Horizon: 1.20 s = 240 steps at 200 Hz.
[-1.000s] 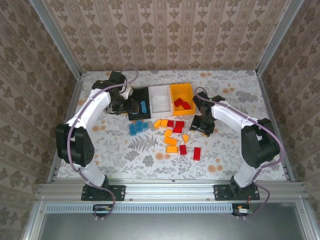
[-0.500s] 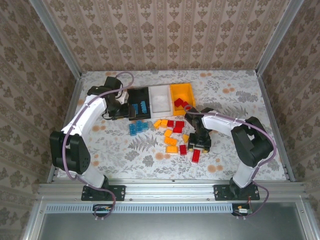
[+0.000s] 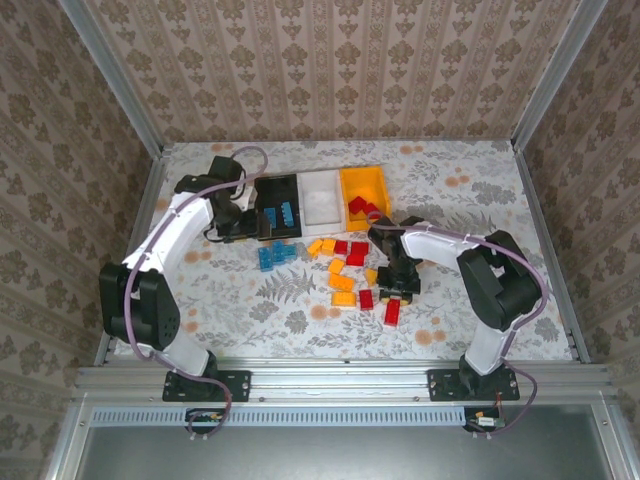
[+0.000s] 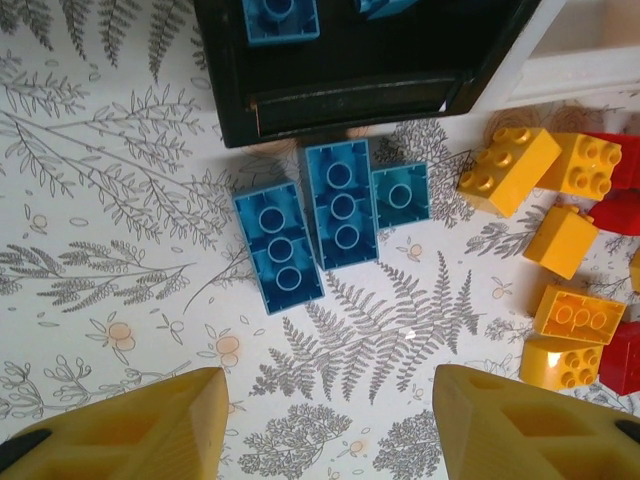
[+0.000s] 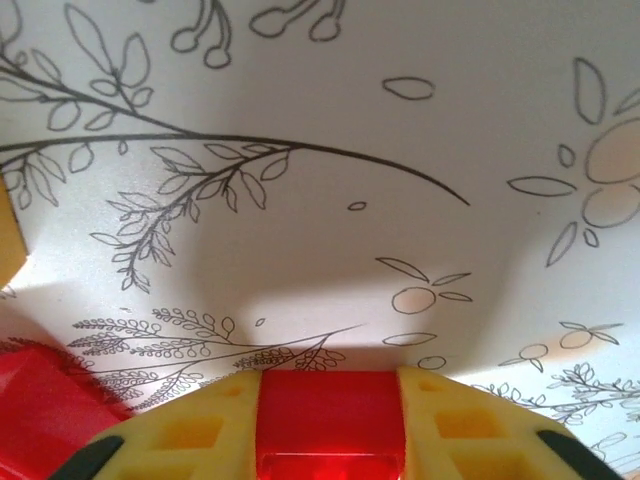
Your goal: Sort the legos into containers by color
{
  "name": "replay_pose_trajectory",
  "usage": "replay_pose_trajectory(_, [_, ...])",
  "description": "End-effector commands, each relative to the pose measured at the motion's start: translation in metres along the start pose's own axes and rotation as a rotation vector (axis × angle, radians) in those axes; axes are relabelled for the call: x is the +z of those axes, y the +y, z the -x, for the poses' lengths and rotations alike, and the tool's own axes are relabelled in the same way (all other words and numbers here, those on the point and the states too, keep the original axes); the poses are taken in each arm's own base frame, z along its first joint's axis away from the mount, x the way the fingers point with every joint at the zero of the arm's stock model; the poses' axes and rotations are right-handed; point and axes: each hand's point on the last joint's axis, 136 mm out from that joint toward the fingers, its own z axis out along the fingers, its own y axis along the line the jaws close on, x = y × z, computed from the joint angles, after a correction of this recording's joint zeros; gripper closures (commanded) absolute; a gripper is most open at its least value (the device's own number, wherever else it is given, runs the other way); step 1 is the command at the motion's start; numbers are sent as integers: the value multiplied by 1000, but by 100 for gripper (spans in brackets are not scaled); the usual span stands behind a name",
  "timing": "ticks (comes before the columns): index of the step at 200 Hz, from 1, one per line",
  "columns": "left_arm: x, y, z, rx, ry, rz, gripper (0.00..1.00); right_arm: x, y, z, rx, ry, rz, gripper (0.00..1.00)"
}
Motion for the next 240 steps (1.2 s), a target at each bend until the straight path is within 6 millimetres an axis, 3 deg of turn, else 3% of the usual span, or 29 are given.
replay_pose_trajectory(1, [-10, -2, -3, -18, -29, -19, 43, -26, 2, 13, 3, -65, 12, 73])
replay_pose_trajectory(35, [-17, -4, -5, -18, -41, -20, 43, -79, 9, 52, -23, -163, 51, 73])
replay_pose_trajectory(59, [-18, -7, -11, -12, -42, -24, 43, -114, 10, 99, -32, -242, 71, 73])
replay_pose_trajectory(82, [-15, -13, -21, -4, -27, -29, 42, -137, 16, 148, -54, -302, 67, 73])
replay_pose_trajectory(123, [-3, -29, -43, 36, 16, -30, 39, -152, 39, 218, -47, -359, 87, 73])
replay_pose_trajectory(145, [3, -38, -51, 49, 40, -35, 39, -149, 54, 245, -35, -370, 118, 73])
replay_pose_trajectory(166, [8, -48, -60, 75, 65, -34, 38, -144, 65, 263, -20, -374, 156, 73])
replay_pose_trajectory(194, [14, -56, -67, 104, 96, -25, 37, -133, 73, 272, 2, -362, 202, 68])
replay_pose_trajectory(221, [21, -71, -69, 161, 123, -37, 33, -133, 80, 273, -8, -362, 237, 52])
replay_pose_trajectory(240, [25, -85, -70, 240, 132, -48, 26, -141, 82, 268, -19, -370, 256, 46])
